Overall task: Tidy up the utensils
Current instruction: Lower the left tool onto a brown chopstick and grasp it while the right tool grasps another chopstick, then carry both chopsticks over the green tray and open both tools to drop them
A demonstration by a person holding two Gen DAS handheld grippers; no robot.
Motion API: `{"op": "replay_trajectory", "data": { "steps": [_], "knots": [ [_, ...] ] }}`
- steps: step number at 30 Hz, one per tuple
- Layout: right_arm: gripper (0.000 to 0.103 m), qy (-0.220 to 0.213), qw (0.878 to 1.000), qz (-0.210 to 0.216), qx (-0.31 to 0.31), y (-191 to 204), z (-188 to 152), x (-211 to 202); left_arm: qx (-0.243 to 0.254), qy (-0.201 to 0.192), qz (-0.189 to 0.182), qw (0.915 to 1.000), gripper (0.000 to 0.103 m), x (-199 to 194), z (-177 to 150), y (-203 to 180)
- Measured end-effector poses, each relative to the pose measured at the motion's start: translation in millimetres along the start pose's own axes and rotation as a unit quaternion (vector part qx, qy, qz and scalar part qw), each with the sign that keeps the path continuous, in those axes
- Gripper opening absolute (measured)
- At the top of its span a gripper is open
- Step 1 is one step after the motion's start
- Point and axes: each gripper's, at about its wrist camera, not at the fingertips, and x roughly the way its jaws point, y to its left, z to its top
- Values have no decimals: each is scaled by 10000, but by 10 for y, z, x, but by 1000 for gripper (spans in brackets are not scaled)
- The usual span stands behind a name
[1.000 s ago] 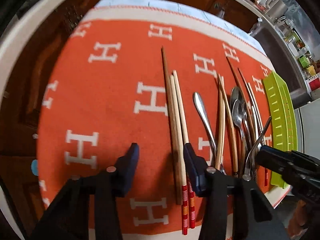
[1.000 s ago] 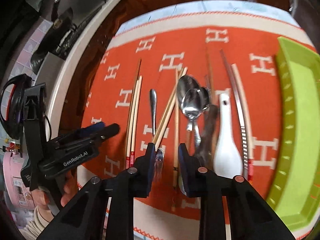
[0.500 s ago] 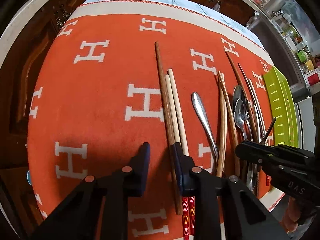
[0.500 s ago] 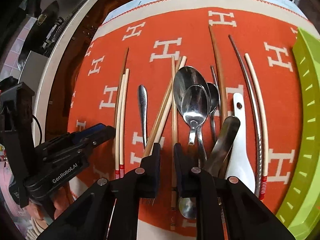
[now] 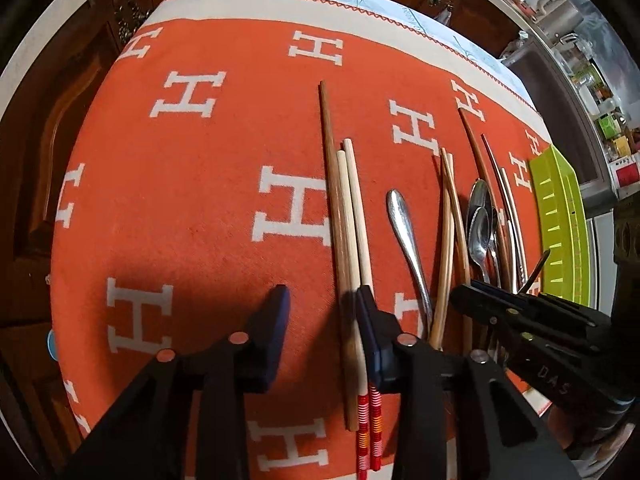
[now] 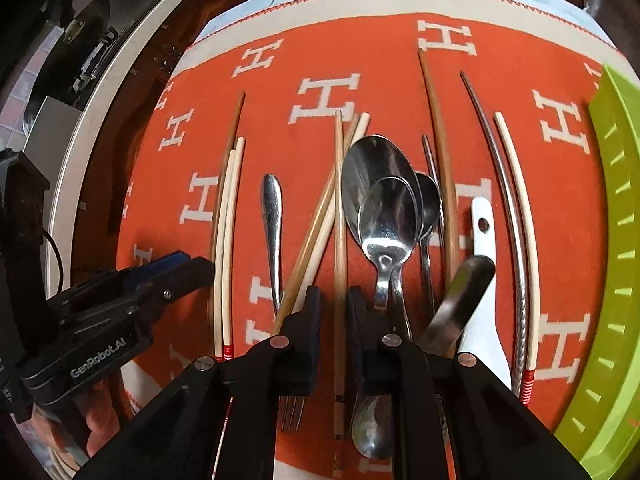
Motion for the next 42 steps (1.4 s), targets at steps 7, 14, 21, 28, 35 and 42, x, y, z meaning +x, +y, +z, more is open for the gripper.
{"op": "replay_trajectory", "data": {
  "steps": [7, 14, 21, 28, 35, 42],
  "knots": [
    [7, -43, 9998, 148, 84, -93, -41, -17, 252, -107, 415, 9988, 38, 27, 18, -111],
    [7, -9, 9997, 218, 109, -186, -112, -61, 246, -176, 638, 9975, 38, 36, 72, -121],
    [7, -74, 9999, 77, 53, -127, -109, -51, 710, -350, 1319, 9881, 37, 133, 69, -362],
    [6, -99, 9982, 531, 271, -211, -147, -45, 540, -531, 1103, 9910, 4, 121, 126, -355],
    [6, -376, 9885, 1308, 662, -436, -255, -359, 240, -544, 328, 9977, 4, -237, -81, -269],
    [6, -927, 9832, 1429, 651, -739, -462, -1151, 690, -865, -363, 9932, 4, -749, -267, -894]
  ]
}}
